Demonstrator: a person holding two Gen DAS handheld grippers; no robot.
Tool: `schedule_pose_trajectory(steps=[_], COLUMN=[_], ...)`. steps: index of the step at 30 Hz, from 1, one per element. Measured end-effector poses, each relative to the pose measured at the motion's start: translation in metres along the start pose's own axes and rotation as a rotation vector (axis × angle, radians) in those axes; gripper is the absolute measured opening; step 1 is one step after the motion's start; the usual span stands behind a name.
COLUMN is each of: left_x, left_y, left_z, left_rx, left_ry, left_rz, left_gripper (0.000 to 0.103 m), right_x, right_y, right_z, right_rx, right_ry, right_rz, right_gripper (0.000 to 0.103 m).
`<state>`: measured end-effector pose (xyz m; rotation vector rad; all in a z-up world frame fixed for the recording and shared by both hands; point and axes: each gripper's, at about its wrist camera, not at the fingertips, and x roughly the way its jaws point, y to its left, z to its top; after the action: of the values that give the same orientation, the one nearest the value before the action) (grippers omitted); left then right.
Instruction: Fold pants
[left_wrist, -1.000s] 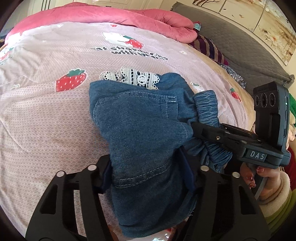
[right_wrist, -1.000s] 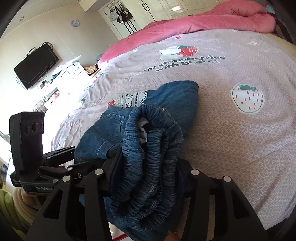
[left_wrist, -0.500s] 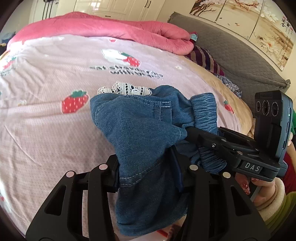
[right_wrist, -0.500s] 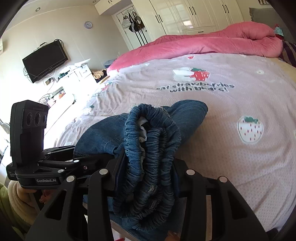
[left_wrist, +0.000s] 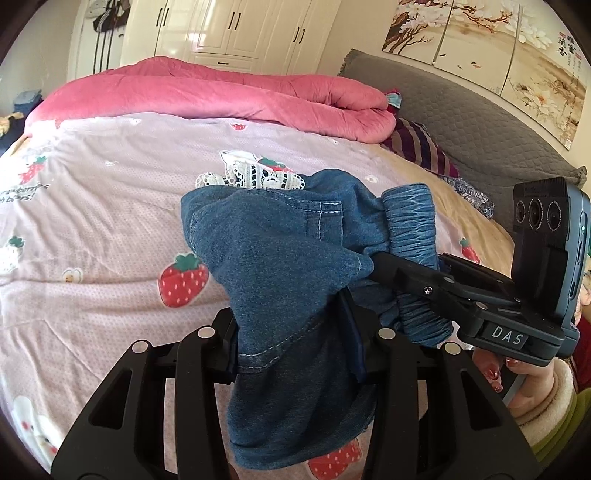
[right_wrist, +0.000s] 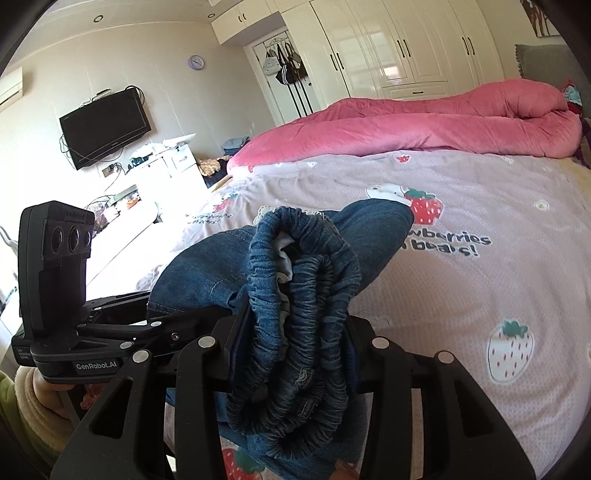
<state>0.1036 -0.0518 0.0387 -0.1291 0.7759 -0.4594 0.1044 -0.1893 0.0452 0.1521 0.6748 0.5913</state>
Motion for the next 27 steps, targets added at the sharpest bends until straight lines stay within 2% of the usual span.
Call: schedule_pose_trajectory(steps=[16,27], left_x=[0.027,0.063], left_y=[0.031,0.050], left_z=[0.016,0.004], left_rx=[-0.048,-0.106], left_ry=[0.010,0.094], left_rz=[0.007,0.001], left_gripper=[0.035,0.035], right_x=[0.040,0.078], right_y=[-0.009,-0.032], right_z=[0.013,-0.004], right_rx=[0.005,0.087], right_ry=[0.039,0.144], right_rz=[-0.016,-0.010], right_gripper=[0.039,0.039])
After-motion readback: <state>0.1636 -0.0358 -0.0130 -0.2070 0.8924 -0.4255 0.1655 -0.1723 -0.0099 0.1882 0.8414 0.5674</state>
